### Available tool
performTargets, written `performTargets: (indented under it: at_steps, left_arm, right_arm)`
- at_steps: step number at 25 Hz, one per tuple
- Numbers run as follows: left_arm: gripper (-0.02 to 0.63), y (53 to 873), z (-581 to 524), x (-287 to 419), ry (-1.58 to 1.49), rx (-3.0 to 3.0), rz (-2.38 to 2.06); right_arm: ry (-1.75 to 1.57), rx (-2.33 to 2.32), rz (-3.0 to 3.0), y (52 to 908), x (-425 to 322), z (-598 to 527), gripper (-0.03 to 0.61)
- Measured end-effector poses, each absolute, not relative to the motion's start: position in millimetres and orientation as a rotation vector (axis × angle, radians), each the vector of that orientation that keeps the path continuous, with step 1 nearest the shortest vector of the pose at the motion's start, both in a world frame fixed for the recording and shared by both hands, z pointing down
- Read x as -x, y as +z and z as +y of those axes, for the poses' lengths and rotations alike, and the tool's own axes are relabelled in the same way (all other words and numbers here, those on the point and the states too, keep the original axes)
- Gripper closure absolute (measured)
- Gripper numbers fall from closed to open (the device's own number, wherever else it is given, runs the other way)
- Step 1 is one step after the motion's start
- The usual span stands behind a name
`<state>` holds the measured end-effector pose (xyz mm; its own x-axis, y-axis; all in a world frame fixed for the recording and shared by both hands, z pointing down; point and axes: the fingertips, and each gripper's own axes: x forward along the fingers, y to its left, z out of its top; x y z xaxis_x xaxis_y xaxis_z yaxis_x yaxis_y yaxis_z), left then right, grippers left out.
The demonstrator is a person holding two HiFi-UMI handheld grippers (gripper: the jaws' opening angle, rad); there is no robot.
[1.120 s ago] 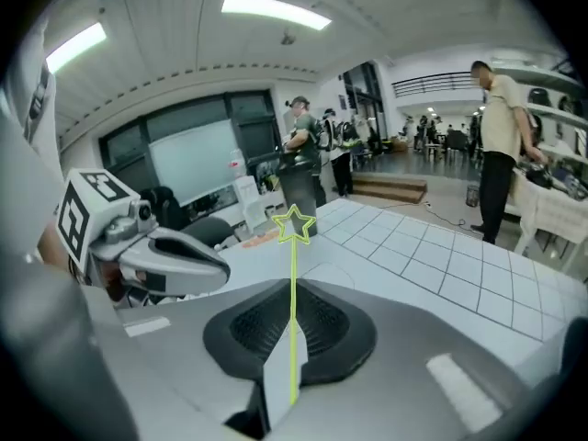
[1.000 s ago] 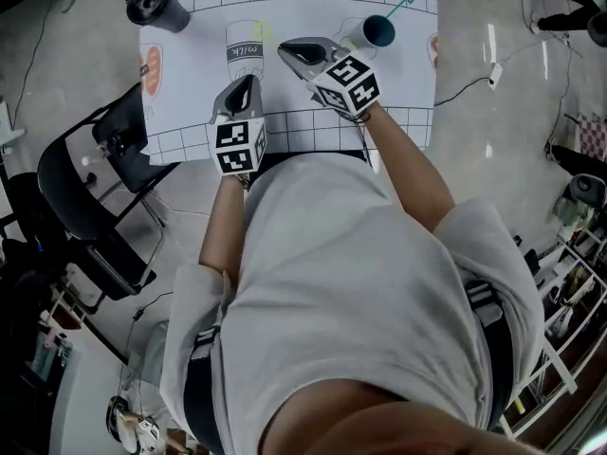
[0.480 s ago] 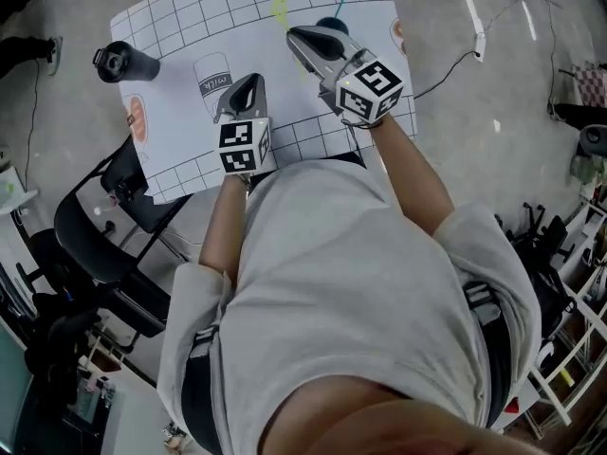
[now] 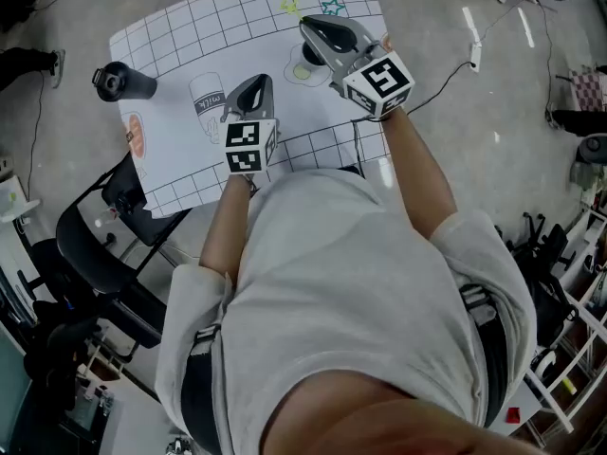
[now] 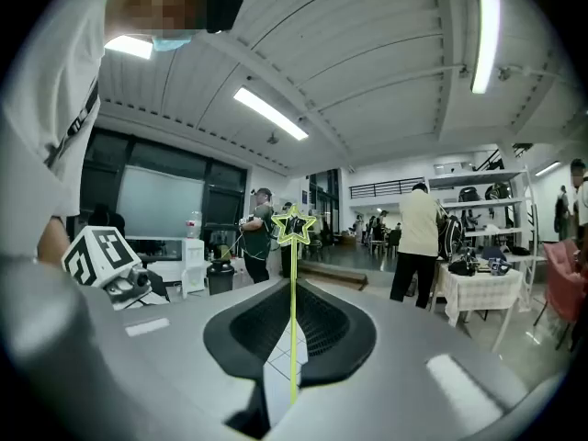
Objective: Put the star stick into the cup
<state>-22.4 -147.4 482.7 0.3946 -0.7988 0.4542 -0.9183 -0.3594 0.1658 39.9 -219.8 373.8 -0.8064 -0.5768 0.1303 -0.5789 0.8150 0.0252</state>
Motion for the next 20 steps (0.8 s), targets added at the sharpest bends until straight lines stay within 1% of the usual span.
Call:
performTargets:
  at_steps: [4,13,20]
  left_arm:
    - [0.609,487.0,-149.4,18.7,0.425,-2.231,-1.494]
    - [0.609,511.3,-139.2,17.5,0.448,-2.121,-1.531]
    - [0.609,516.9,-122.4,26.3,0.459,-2.101,-1.533]
  right_arm:
    - [-0.023,-0.871,-2.826,390.4,-42.3,-233.0,0.56]
    - [0.045,-0.804,-2.745,452.5,-49.6,-221.1,0.56]
    - [-0.05,-0.83,-2.637,478.9,-52.1,-208.4,0.56]
